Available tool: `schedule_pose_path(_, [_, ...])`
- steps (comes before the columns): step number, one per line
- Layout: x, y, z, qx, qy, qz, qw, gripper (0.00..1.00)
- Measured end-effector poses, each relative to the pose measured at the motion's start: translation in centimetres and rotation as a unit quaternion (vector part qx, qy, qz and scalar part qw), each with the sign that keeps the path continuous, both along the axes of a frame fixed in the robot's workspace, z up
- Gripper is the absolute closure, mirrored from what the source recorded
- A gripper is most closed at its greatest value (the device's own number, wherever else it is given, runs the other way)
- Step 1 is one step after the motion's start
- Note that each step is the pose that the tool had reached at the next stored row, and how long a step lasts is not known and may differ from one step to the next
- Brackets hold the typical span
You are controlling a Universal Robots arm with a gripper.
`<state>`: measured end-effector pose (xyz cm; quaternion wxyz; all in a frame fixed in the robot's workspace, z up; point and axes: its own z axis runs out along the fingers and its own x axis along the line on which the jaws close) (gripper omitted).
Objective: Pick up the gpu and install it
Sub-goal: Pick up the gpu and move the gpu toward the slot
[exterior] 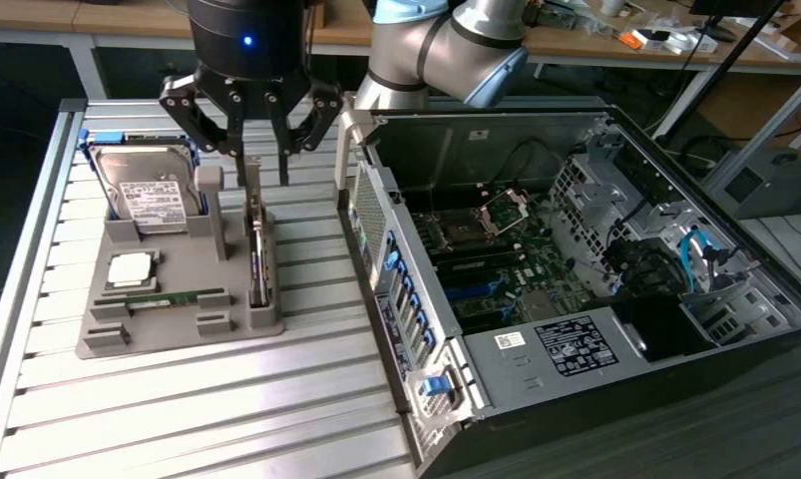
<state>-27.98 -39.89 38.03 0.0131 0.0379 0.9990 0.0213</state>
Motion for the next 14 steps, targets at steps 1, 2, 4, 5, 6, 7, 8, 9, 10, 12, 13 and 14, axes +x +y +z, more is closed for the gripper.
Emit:
schedule_pose_path(1, [0.0, 0.0, -0.08, -0.0001, 0.0, 0.0, 1.0, 0.58])
schedule_pose_path(2, [0.0, 0.0, -0.2, -0.0001, 0.0, 0.0, 1.0, 0.58])
schedule_pose_path(4, [0.0, 0.0, -0.34, -0.0002, 0.0, 0.0, 1.0, 0.58])
schedule_pose_path(5, [0.0, 0.0, -0.4, -0.0002, 0.0, 0.0, 1.0, 0.58])
schedule_pose_path(6, [0.0, 0.0, -0.48, -0.0002, 0.0, 0.0, 1.0, 0.58])
schedule_pose_path(7, [0.0, 0.0, -0.56, -0.0002, 0.0, 0.0, 1.0, 0.58])
schedule_pose_path(8, [0.0, 0.0, -0.62, -0.0001, 0.0, 0.0, 1.0, 0.58])
schedule_pose_path(9, [0.0, 0.0, -0.7, -0.0002, 0.0, 0.0, 1.0, 0.58])
schedule_pose_path(10, [0.0, 0.0, -0.78, -0.0002, 0.0, 0.0, 1.0, 0.58])
schedule_pose_path(12, [0.0, 0.0, -0.96, -0.0002, 0.0, 0.0, 1.0, 0.58])
schedule_pose_path(13, [0.0, 0.0, -1.06, -0.0002, 0.0, 0.0, 1.0, 0.58])
schedule_pose_path(14, [0.0, 0.0, -1.12, -0.0002, 0.0, 0.0, 1.0, 0.58])
